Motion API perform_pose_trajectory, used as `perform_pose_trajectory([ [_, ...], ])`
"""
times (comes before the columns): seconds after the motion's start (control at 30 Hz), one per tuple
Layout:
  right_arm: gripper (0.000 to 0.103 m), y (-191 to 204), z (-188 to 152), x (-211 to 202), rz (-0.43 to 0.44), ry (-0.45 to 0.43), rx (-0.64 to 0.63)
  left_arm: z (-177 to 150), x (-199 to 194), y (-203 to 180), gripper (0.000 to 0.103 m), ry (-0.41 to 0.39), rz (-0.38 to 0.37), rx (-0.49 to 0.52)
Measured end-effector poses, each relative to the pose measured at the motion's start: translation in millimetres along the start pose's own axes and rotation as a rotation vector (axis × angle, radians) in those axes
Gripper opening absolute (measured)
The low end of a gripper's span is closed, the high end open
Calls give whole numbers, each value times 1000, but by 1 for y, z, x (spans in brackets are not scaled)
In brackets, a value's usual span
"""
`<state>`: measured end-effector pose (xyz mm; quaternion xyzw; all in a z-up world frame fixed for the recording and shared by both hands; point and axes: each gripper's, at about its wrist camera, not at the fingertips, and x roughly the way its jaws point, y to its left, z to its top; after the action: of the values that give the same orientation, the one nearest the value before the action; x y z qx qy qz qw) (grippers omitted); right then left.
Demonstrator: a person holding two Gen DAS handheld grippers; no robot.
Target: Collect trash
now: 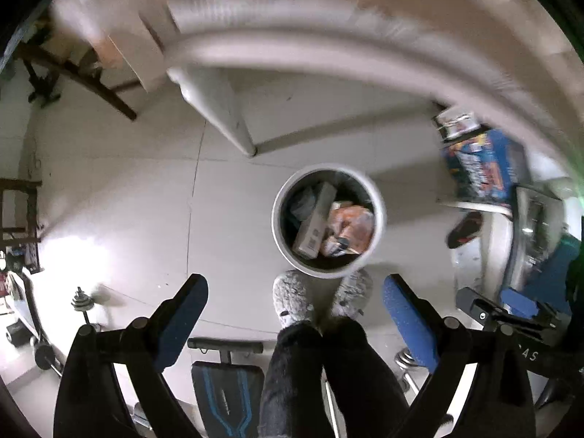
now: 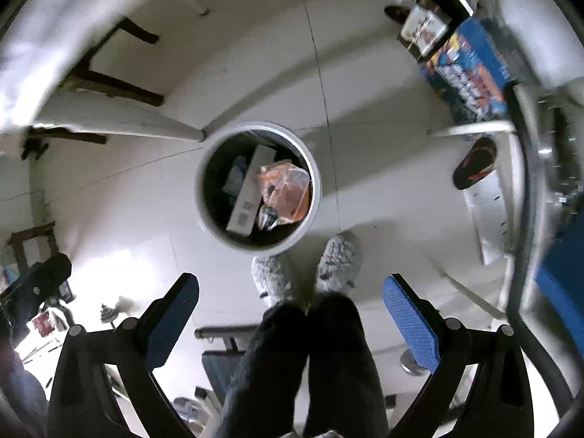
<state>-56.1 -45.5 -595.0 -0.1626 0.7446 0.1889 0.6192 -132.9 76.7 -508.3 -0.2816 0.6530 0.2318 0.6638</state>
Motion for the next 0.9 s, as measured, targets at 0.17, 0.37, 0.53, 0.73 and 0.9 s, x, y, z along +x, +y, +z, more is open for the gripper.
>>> perform_pose_trajectory([
  [0.17, 102, 12, -26, -113, 32, -21, -43, -13, -98, -11, 98, -41, -46, 53],
  [0.37, 102, 18, -57, -240, 103, -59, -74, -27, -194, -21, 98, -77, -128, 95],
  [0.53, 102, 17, -85, -325, 151, -102, -117, -39, -253, -28, 98, -107, -208, 104],
  [0.73, 102, 20, -110, -388, 217, -133, -147, -50, -298, -30, 98, -143, -289, 93],
  [0.9, 102, 23, -124, -424, 267, -155, -161, -55, -325, -30, 98, -168, -333, 92],
])
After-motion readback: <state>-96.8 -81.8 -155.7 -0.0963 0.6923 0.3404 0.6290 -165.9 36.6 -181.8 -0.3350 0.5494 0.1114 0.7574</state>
